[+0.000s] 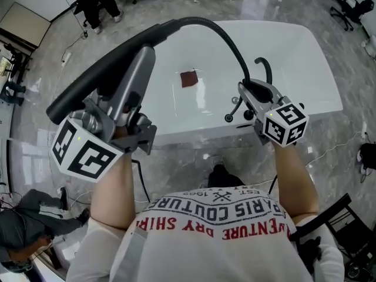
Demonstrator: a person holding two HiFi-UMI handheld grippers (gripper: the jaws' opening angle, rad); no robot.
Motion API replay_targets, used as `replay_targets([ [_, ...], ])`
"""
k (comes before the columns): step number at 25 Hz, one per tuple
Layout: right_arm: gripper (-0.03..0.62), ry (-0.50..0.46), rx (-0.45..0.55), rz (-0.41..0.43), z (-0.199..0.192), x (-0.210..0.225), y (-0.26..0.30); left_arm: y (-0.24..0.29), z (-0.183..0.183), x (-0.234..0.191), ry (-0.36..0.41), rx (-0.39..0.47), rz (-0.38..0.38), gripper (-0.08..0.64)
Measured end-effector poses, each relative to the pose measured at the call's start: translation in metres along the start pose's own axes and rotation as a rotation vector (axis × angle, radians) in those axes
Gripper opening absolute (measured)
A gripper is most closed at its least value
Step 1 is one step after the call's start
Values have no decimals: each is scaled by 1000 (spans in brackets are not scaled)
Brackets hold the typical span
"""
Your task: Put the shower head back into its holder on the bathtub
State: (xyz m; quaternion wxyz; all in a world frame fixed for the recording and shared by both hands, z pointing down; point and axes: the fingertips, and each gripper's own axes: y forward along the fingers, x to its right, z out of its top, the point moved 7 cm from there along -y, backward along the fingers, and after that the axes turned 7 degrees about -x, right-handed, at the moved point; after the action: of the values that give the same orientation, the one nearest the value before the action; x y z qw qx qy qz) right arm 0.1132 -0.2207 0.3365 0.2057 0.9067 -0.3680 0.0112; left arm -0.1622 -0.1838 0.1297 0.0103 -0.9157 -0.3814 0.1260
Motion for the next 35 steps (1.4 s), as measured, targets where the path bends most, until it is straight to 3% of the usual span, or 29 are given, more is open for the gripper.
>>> replay_targets([
  [7, 66, 0, -66, 7, -31, -6, 34, -11, -20, -30, -13, -8, 26, 135],
  [12, 66, 57, -159, 5, -73, 31, 48, 32, -51, -43, -60, -84, 41, 134],
  [16, 66, 106, -258, 13, -120, 26, 69, 39, -77, -56, -91, -141, 35, 135],
  [23, 66, 173, -416, 21, -206, 23, 84, 60, -129, -44, -63, -253, -18, 135],
  [27, 101, 220, -530, -8, -235, 29, 76, 81, -143, -28, -22, -317, -67, 135],
  [29, 164, 252, -553, -51, -245, 38, 66, 87, -151, -19, 5, -343, -84, 133],
  [35, 149, 336, -550, -117, -275, 58, 42, 100, -213, -19, 21, -401, -167, 135],
])
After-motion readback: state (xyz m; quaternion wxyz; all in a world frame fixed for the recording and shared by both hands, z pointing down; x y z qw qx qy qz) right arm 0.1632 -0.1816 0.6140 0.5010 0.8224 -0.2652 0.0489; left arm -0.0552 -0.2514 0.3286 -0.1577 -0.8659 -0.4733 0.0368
